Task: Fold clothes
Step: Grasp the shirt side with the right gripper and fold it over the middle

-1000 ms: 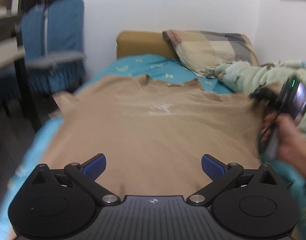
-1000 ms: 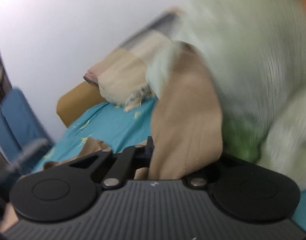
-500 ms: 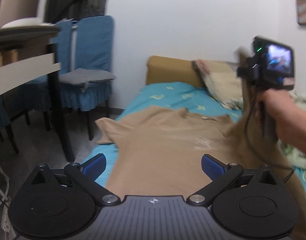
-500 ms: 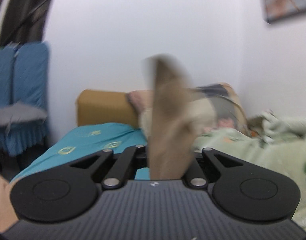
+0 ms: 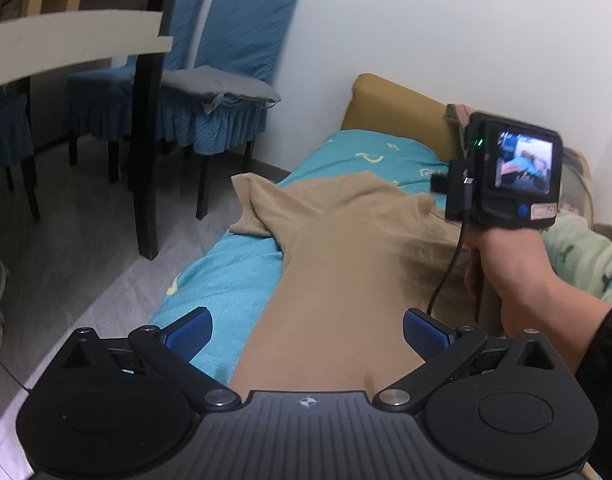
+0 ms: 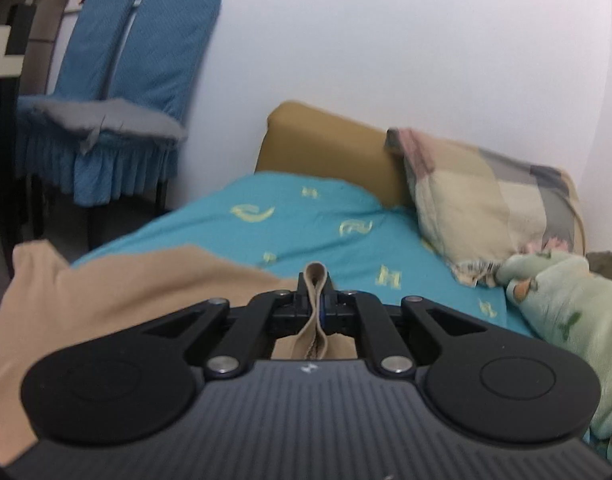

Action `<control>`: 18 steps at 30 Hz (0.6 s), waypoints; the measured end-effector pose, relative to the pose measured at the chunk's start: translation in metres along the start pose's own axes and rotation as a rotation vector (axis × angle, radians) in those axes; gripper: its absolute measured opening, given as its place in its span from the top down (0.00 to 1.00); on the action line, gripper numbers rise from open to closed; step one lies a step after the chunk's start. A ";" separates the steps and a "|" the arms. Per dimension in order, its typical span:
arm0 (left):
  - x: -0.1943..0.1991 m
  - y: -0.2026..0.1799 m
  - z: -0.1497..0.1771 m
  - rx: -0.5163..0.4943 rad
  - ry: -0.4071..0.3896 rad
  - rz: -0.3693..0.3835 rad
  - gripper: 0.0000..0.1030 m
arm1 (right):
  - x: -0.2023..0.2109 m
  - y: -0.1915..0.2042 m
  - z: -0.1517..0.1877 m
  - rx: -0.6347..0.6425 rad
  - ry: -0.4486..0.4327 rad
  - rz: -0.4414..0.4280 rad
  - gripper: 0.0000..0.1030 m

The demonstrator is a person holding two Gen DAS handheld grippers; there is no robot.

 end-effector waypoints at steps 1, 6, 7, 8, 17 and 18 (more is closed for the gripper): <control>0.000 0.001 0.000 0.003 -0.003 -0.003 0.01 | -0.004 -0.001 -0.006 -0.014 -0.012 0.005 0.95; -0.004 0.000 0.001 -0.016 -0.013 -0.013 0.01 | -0.023 -0.007 -0.030 -0.108 -0.033 0.026 0.94; -0.006 -0.001 0.002 -0.024 -0.009 -0.010 0.01 | -0.025 -0.009 -0.029 -0.138 -0.021 0.027 0.93; -0.008 -0.002 0.002 -0.031 -0.002 -0.003 0.01 | -0.028 -0.011 -0.029 -0.169 -0.009 0.028 0.91; -0.014 -0.014 0.000 -0.084 -0.012 0.040 0.01 | 0.025 -0.028 -0.018 -0.376 0.031 -0.128 0.00; -0.012 -0.016 0.000 -0.090 -0.016 0.051 0.01 | 0.040 -0.033 -0.018 -0.369 0.027 -0.130 0.00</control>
Point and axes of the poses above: each gripper's, at about its wrist camera, not at the fingertips, and x roughly against the way its jaws point, y to its left, z to its underside, the point moved 8 cm from there along -x, roughly the way its jaws point, and after that the axes turned 10 degrees about -y, right-handed, at the moved point
